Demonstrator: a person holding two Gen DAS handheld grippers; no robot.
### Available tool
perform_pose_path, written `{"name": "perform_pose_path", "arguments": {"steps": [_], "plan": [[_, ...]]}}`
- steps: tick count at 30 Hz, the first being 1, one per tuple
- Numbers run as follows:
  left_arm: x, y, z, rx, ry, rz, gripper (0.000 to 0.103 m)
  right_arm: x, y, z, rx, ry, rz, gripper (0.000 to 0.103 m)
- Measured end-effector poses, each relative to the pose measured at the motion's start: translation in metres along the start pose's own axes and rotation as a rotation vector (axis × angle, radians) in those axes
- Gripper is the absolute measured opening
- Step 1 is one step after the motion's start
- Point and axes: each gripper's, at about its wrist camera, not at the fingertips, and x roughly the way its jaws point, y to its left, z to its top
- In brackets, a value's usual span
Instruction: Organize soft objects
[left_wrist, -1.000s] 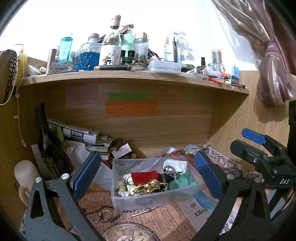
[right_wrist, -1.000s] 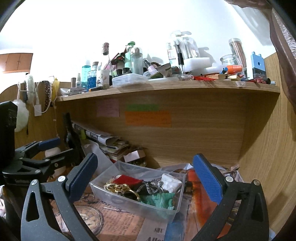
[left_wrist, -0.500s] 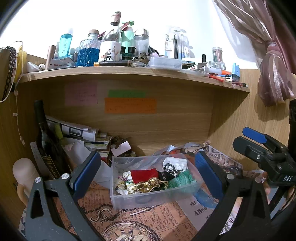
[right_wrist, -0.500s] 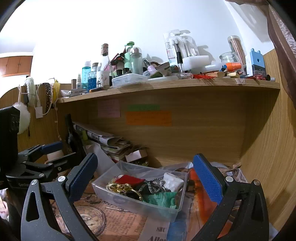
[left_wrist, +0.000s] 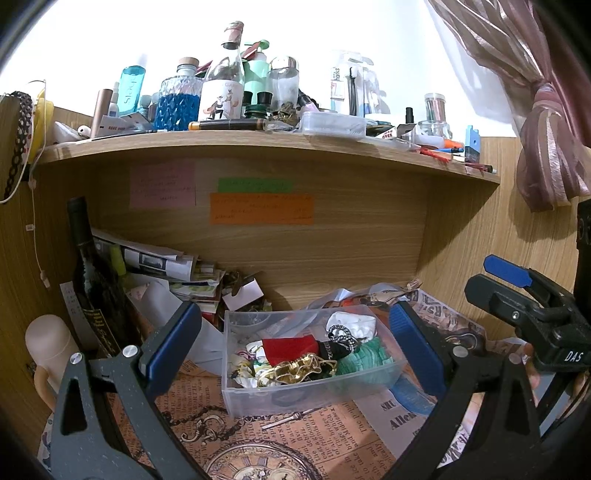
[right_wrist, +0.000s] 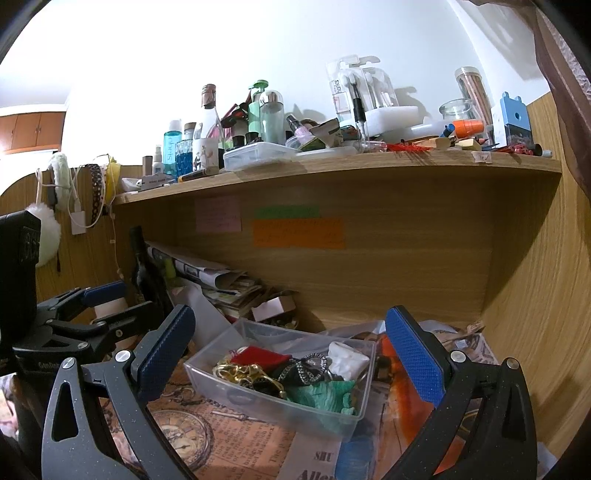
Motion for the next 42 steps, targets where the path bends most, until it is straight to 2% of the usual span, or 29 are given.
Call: {"name": "perform_pose_path", "arguments": {"steps": [23,33,42], "plan": [[-0.0013,-0.0022,-0.0003,0.005,-0.004,-0.002,0.103,0.0012,0.0034,-0.0013,0.010,0.004,0.001,0.103],[0.0020,0.0015,0.0007,0.020,0.010,-0.058,0.103,0.0021,0.0043,-0.0013,0.007,0.012,0.000,0.103],[0.0047,0.0044,-0.0003,0.012,0.023,-0.054,0.103,0.0062,0.0027,-0.0032,0.008,0.024,0.004,0.103]]}}
